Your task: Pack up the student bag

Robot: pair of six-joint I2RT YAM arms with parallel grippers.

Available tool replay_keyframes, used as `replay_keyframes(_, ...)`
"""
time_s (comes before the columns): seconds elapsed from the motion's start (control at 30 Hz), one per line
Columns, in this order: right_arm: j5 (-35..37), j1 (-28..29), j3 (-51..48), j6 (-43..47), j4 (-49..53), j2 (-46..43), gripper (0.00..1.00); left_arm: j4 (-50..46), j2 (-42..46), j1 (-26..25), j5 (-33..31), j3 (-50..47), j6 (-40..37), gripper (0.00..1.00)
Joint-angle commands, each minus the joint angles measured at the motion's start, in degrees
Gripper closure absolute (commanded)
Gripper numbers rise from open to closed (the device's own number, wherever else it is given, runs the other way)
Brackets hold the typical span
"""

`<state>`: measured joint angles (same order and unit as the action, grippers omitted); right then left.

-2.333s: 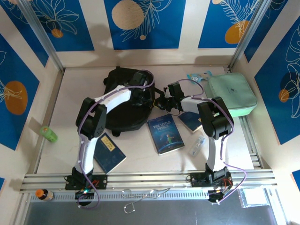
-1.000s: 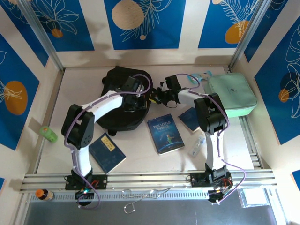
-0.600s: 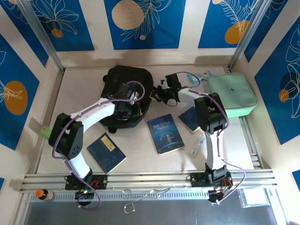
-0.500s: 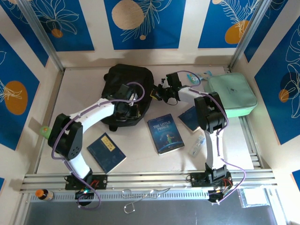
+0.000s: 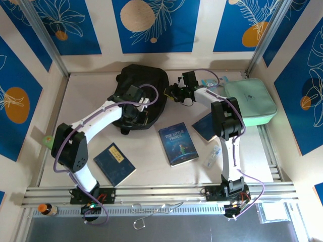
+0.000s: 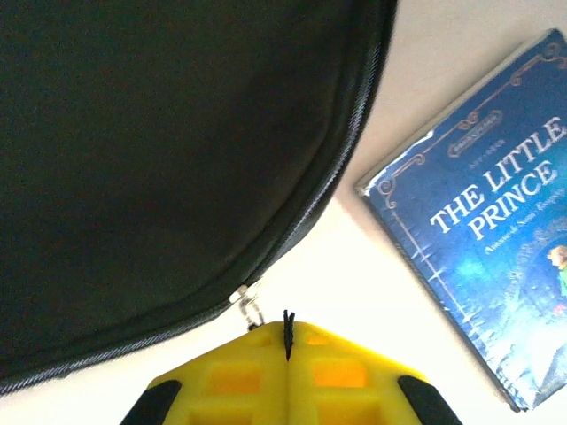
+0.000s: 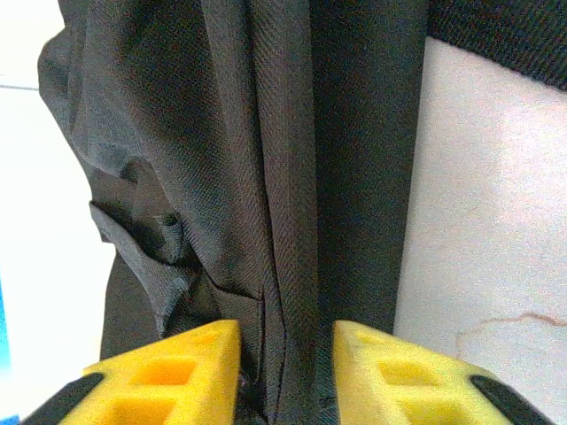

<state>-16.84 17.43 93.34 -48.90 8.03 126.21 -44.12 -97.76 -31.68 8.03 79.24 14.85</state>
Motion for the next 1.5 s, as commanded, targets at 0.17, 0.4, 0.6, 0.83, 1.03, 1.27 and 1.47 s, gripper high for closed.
replay_keyframes(0.17,0.2,0.6,-20.3,-10.1,0.9,-20.2,0.43,6.9,-4.8,-4.1,9.2,6.4,-0.2,1.0)
replay_keyframes(0.4,1.9,0.3,-33.3,-19.2,-2.3,-29.5,0.35,17.3,-7.2,-6.8,11.4,6.1,1.8,1.0)
replay_keyframes(0.6,2.4,2.1,-34.6,-23.7,-2.9,-29.0,0.35,20.9,-6.7,-6.8,13.3,3.0,1.8,1.0)
replay_keyframes(0.83,11.6,5.3,-30.8,-23.7,1.0,-25.9,0.36,19.8,-6.2,-6.8,15.3,0.7,1.5,1.0)
replay_keyframes(1.03,12.0,7.3,-28.5,-23.0,1.7,-22.3,0.52,20.1,-5.2,-6.8,13.4,-1.4,2.1,1.0)
replay_keyframes(1.27,15.0,7.5,-27.6,-19.1,2.1,-21.7,0.85,19.7,1.9,-6.6,7.6,-9.6,2.6,1.0)
replay_keyframes(1.47,16.2,7.7,-24.5,-14.4,2.3,-19.9,0.89,17.7,8.2,-4.8,1.6,-18.0,2.8,1.0)
